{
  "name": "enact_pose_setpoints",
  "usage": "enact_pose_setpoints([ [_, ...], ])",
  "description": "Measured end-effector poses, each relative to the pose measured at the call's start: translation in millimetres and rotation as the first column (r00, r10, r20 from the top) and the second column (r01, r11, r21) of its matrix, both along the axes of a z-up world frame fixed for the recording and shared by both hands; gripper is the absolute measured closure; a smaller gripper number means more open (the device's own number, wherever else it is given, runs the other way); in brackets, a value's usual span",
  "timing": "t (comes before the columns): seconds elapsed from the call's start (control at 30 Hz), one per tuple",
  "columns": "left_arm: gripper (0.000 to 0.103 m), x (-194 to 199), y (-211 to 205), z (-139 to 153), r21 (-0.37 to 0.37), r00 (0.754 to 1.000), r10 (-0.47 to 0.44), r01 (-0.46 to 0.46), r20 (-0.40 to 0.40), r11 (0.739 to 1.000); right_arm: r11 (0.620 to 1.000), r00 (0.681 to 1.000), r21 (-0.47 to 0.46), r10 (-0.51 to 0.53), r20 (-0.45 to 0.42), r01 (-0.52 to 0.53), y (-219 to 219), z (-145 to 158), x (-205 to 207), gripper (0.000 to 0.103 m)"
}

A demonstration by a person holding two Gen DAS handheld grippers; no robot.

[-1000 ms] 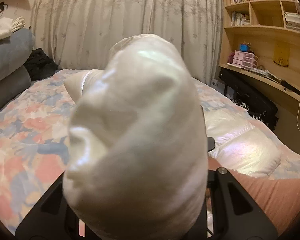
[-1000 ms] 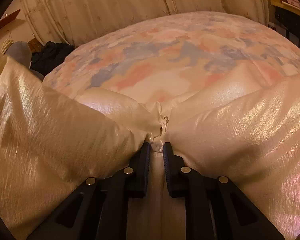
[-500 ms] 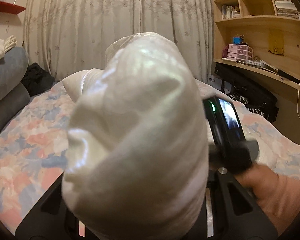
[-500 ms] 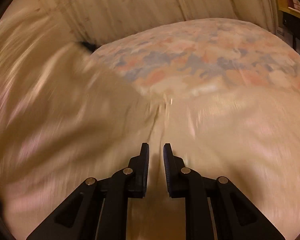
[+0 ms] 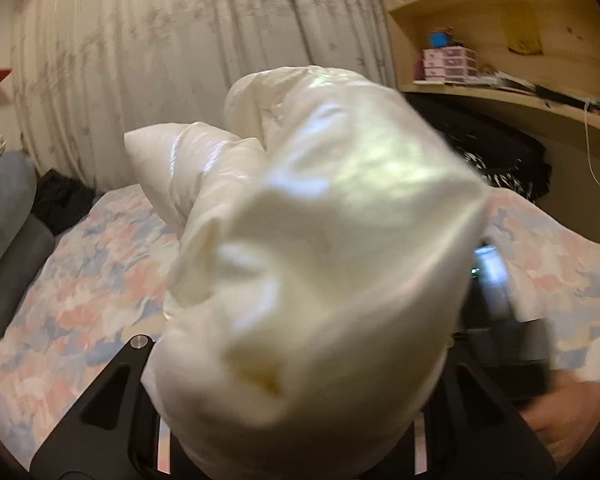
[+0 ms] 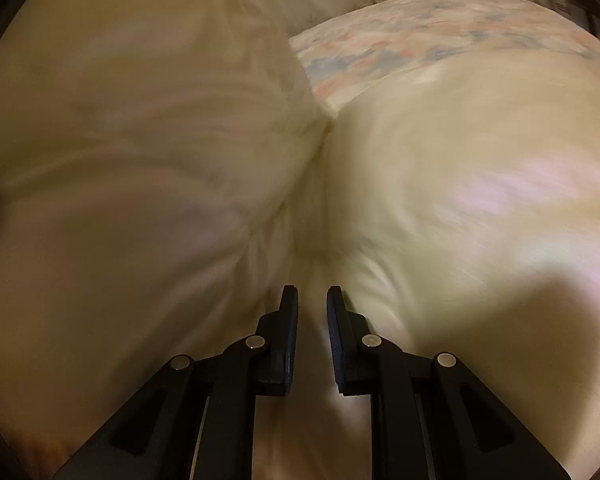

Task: Fold large clothes
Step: 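Fold the held bundle over with the left gripper while the right gripper releases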

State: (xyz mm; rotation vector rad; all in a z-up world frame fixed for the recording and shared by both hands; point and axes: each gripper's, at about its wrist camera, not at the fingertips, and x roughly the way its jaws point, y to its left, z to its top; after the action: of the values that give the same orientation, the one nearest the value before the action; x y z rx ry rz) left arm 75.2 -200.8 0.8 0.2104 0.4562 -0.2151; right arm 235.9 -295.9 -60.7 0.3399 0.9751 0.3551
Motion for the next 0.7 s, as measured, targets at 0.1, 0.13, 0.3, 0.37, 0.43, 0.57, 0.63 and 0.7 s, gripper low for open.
enact_pose_setpoints([
  [0.1,0.074,-4,-34,-3,0.040,0.999,-0.051,0.050,0.004,0.998,0.995,0.994,-0.056,-0.080,0.071,0.084,-49,27,-41,0.084],
  [0.13,0.074,-5,-51,-8,0.067,0.997,-0.071,0.071,0.002,0.995,0.991,0.990,-0.068,-0.111,0.089,0.117,-64,33,-52,0.084],
  [0.3,0.074,-16,-142,-48,0.230,0.984,-0.176,0.179,-0.037,0.956,0.920,0.920,-0.099,-0.362,0.150,0.379,-164,47,-114,0.083],
  [0.37,0.074,-27,-175,-67,0.288,0.977,-0.210,0.214,-0.048,0.933,0.878,0.879,-0.094,-0.453,0.148,0.469,-198,44,-133,0.083],
  [0.43,0.074,-42,-205,-86,0.353,0.970,-0.241,0.235,-0.027,0.905,0.840,0.839,-0.065,-0.528,0.130,0.539,-227,38,-151,0.083],
  [0.57,0.072,-67,-235,-114,0.393,0.959,-0.285,0.265,-0.009,0.880,0.792,0.792,-0.026,-0.608,0.063,0.610,-262,17,-177,0.083],
  [0.63,0.065,-76,-243,-131,0.454,0.951,-0.309,0.261,0.033,0.852,0.784,0.785,-0.033,-0.619,0.028,0.620,-270,4,-182,0.083],
  [0.7,0.059,-90,-242,-143,0.491,0.941,-0.334,0.264,0.059,0.830,0.789,0.789,-0.035,-0.614,0.003,0.614,-265,-2,-185,0.083],
])
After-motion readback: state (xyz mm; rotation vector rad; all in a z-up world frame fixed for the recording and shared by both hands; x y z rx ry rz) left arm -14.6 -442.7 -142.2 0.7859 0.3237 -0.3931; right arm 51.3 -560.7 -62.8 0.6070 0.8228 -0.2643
